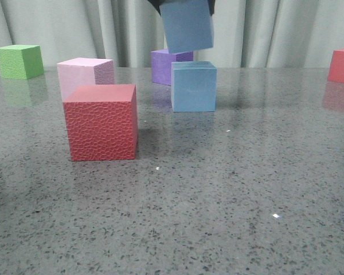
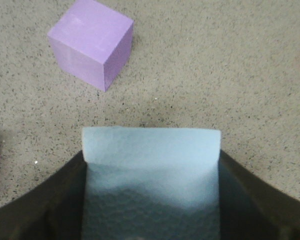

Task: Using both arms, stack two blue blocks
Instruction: 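Lower the held cube onto the first light blue cube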

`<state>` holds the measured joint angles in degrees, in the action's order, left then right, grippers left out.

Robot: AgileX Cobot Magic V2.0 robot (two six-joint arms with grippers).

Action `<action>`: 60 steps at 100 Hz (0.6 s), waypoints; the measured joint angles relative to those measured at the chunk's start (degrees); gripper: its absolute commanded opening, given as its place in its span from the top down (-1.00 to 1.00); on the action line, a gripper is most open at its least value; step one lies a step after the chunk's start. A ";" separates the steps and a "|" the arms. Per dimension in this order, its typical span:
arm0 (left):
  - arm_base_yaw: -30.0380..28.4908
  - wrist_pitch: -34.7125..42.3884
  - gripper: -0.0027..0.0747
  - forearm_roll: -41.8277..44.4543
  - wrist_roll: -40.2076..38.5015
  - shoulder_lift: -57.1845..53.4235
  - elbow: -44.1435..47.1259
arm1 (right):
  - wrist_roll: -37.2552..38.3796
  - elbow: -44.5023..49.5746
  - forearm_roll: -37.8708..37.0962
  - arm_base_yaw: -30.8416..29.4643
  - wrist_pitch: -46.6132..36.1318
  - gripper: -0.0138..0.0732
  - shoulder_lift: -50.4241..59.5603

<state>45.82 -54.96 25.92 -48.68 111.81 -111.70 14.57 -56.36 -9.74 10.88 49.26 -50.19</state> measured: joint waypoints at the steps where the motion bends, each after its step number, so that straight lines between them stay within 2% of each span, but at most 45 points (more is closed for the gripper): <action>1: 0.04 -0.09 0.26 0.00 0.00 0.09 0.00 | 0.00 0.00 0.00 0.00 0.00 -0.68 0.00; 60: 0.13 -0.13 0.26 -0.13 -0.04 1.77 0.00 | 0.00 0.00 0.17 0.00 0.00 -0.68 0.00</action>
<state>45.95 -55.10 25.79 -48.72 113.57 -111.70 14.57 -56.36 -9.57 10.88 49.26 -50.19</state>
